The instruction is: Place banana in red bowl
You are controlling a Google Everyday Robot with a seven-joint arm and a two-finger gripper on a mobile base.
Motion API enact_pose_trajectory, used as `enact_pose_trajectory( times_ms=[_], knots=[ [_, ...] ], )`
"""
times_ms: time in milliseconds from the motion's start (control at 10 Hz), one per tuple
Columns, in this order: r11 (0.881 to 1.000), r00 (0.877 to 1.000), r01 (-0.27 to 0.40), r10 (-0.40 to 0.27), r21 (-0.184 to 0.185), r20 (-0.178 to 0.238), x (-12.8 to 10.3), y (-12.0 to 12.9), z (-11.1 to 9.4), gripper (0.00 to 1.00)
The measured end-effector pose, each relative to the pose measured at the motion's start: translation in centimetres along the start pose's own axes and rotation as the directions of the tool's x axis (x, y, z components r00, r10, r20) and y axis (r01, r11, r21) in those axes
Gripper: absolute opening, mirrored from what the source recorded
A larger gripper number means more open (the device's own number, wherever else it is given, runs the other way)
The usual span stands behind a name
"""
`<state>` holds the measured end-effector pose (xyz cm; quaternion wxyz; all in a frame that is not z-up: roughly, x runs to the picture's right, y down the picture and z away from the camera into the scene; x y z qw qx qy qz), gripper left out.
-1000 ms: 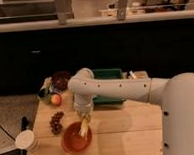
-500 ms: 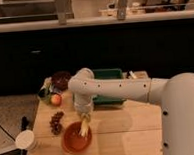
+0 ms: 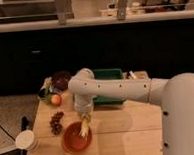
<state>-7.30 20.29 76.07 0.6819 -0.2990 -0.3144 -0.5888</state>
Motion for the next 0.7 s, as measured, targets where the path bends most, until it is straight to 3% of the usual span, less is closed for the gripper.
enact_pose_trajectory(
  times_ms=[700],
  knots=[
    [0.998,0.998,0.069,-0.069,0.007,0.011,-1.4,-2.6,0.3,0.02]
  ],
)
